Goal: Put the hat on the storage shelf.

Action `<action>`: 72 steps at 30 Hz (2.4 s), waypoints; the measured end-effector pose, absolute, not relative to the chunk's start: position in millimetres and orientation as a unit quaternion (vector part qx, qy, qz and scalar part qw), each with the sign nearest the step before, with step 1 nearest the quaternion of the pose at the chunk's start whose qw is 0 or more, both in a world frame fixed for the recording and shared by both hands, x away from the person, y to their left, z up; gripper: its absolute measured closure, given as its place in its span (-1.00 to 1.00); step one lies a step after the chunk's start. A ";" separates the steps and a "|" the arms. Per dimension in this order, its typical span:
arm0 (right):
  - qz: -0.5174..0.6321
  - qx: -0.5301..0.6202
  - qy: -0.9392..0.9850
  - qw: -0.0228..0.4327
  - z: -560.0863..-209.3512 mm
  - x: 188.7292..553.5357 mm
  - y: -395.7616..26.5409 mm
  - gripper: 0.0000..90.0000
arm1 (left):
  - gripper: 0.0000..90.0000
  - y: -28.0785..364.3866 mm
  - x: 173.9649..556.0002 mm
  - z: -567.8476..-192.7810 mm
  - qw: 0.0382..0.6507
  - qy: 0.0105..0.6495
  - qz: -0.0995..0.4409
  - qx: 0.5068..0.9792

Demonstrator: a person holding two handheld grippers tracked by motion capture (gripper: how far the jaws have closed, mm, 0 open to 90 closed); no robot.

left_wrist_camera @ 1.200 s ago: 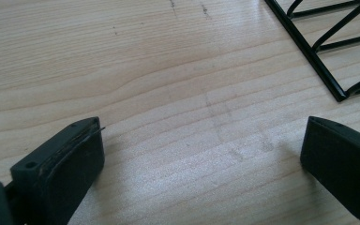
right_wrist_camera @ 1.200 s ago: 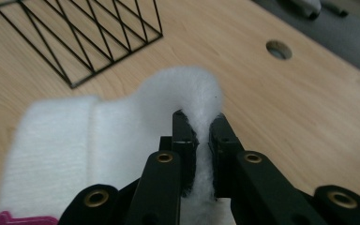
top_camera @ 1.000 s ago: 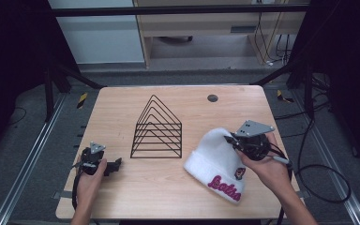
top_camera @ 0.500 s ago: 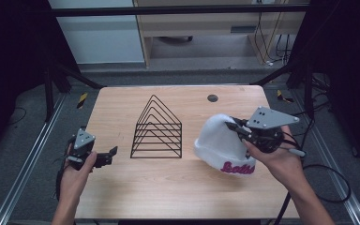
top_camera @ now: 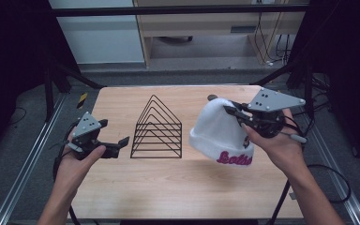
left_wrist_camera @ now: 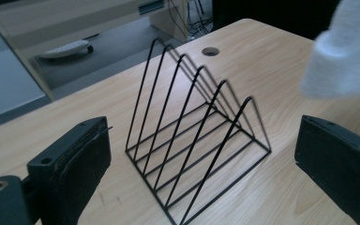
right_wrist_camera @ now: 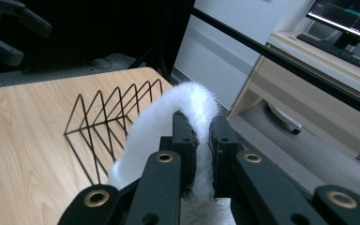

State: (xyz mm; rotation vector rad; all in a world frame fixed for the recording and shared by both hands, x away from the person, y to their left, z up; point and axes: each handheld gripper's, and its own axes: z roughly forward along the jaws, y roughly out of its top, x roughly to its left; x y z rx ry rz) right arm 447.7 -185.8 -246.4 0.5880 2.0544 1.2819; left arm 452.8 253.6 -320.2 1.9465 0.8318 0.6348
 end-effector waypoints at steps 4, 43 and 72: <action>0.492 0.223 0.776 0.326 -235.2 455.0 -183.7 0.87 | -0.93 239.4 455.6 -310.4 0.439 0.309 0.261 0.802; 0.547 0.198 0.749 0.316 -169.2 492.9 -94.9 0.87 | -0.85 210.5 488.0 -289.7 0.442 0.294 0.225 0.817; 0.565 0.180 0.752 0.287 -166.1 503.4 -59.3 0.87 | 0.31 200.2 523.4 -294.1 0.465 0.292 0.163 0.820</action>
